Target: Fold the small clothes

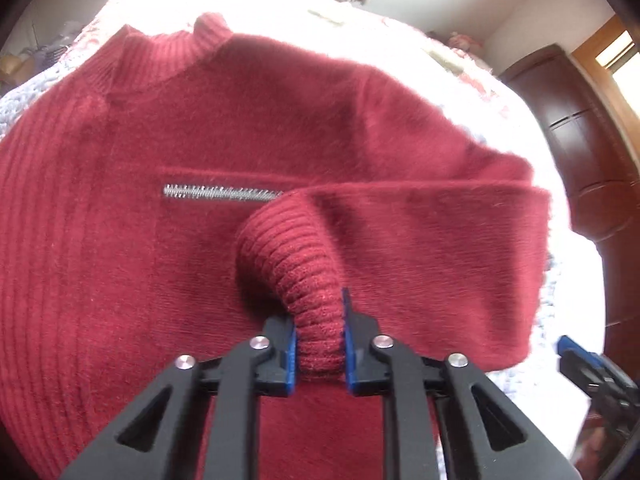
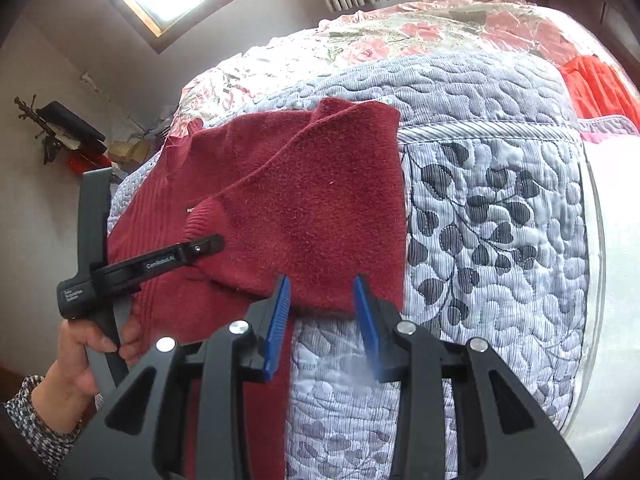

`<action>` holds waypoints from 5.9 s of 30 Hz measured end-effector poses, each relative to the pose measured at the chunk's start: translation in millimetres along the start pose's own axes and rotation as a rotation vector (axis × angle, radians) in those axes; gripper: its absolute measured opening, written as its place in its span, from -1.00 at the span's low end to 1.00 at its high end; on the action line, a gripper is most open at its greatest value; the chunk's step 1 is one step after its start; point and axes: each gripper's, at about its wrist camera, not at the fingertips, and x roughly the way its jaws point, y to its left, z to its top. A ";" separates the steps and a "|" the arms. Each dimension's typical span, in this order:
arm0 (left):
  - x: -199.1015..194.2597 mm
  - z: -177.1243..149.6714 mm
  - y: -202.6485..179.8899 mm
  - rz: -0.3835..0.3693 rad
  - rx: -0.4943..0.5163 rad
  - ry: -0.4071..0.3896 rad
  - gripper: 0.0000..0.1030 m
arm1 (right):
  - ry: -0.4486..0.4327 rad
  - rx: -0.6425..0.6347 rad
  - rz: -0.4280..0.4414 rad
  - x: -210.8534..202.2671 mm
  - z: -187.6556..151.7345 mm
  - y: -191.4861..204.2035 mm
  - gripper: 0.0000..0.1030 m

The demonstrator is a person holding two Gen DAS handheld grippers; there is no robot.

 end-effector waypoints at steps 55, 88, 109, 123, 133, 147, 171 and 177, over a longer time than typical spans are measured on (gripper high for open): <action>-74.6 14.9 221.6 0.216 -0.078 -0.093 0.37 | 0.130 -0.088 -0.182 103.1 27.8 121.8 -0.03; -190.9 -115.7 599.1 -0.041 -1.088 -0.182 0.30 | 0.176 -0.231 -0.164 152.7 3.7 264.8 0.03; -239.0 -56.9 532.6 0.203 -0.756 -0.452 -0.83 | 0.169 -0.252 -0.178 147.3 0.5 252.0 0.09; -205.4 25.5 337.8 0.069 -0.286 -0.505 -0.83 | 0.145 -0.154 -0.202 117.5 -3.6 183.7 0.09; -137.5 30.1 215.5 -0.002 -0.082 -0.422 -0.86 | 0.136 -0.126 -0.202 106.9 -6.8 153.3 0.09; -74.4 -8.5 190.3 -0.044 0.042 -0.124 0.06 | 0.161 -0.143 -0.182 106.3 -8.3 150.1 0.10; -100.8 21.5 372.9 0.318 -0.112 -0.006 0.13 | 0.245 -0.602 -0.032 216.8 24.3 408.4 0.13; -94.9 24.8 381.3 0.270 -0.142 0.007 0.15 | 0.270 -0.653 -0.144 263.3 24.7 423.8 -0.13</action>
